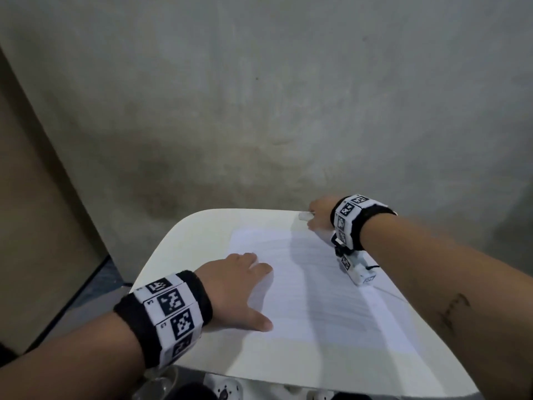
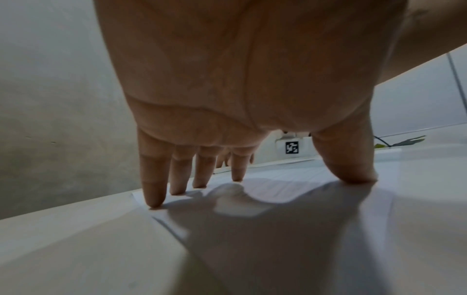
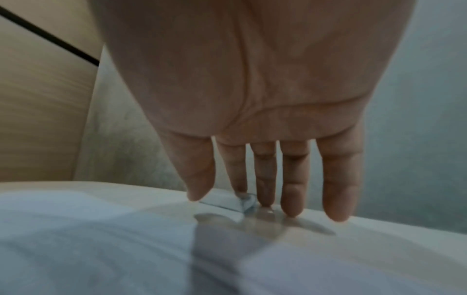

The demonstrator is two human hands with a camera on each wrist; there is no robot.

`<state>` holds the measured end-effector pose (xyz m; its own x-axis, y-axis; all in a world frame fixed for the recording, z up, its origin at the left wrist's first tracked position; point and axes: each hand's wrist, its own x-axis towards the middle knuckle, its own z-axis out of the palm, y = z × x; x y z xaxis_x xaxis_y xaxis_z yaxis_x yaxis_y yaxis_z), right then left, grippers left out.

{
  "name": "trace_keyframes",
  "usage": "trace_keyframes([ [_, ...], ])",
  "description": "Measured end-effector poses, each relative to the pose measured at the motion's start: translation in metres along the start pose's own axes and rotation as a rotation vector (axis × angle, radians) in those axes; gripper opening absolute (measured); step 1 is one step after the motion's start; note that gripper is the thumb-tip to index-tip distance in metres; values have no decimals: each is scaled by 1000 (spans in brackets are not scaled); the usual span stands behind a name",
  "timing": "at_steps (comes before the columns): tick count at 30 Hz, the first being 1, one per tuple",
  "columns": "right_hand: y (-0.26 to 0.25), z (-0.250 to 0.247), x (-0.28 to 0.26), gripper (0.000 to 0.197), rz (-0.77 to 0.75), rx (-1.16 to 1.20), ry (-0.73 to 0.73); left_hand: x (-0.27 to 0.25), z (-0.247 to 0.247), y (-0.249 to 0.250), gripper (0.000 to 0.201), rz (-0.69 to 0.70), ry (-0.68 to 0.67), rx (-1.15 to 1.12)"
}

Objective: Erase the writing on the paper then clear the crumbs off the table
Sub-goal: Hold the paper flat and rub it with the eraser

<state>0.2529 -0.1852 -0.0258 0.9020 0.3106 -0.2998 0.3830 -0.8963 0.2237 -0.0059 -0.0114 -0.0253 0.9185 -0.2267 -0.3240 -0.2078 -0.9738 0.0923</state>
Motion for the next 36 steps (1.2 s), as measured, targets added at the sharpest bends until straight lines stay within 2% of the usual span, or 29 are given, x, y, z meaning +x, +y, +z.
trace_keyframes([
  [2, -8, 0, 5, 32, 19, 61, -26, 0, -1, 1, 95, 11, -3, 20],
  [5, -30, -19, -49, 28, -62, 23, 67, 2, 0, 3, 93, 14, -8, 49],
  [7, -32, -22, -57, 24, -62, 77, 140, 3, 1, 4, 91, 13, -9, 66],
  [9, -35, -31, -70, 7, -77, 112, 122, 3, 1, 5, 91, 14, -12, 79],
  [10, -35, -35, -77, 6, -85, 136, 82, 3, 1, 6, 91, 12, -17, 91],
  [15, -33, -32, -119, 24, -160, 165, 25, -1, 1, 8, 87, 36, -28, 110],
  [17, -33, -22, -127, 23, -176, 126, 25, 2, -7, -1, 97, 8, -15, 81],
  [20, -36, -13, -128, 10, -165, 57, -7, 15, -22, -27, 119, -140, -70, 40],
  [22, -39, -11, -124, 25, -133, 18, -47, 24, -25, -37, 127, -184, -150, 37],
  [23, -40, -11, -121, 31, -135, -13, -64, 26, -25, -38, 129, -183, -184, 38],
  [26, -48, -16, -114, 25, -130, -102, -78, 30, -22, -34, 130, -187, -227, 41],
  [29, -72, -26, -114, 9, -228, -50, 27, 28, -21, -32, 128, -183, -232, 39],
  [31, -91, -30, -108, 9, -270, 11, 69, 28, -19, -35, 128, -181, -238, 13],
  [34, -118, -21, -96, 14, -286, -44, 25, 28, -18, -36, 128, -173, -240, -3],
  [35, -128, -17, -95, 10, -315, -75, 14, 27, -20, -35, 127, -165, -235, -8],
  [36, -137, -15, -97, 14, -376, -104, -4, 27, -21, -35, 125, -154, -226, -18],
])
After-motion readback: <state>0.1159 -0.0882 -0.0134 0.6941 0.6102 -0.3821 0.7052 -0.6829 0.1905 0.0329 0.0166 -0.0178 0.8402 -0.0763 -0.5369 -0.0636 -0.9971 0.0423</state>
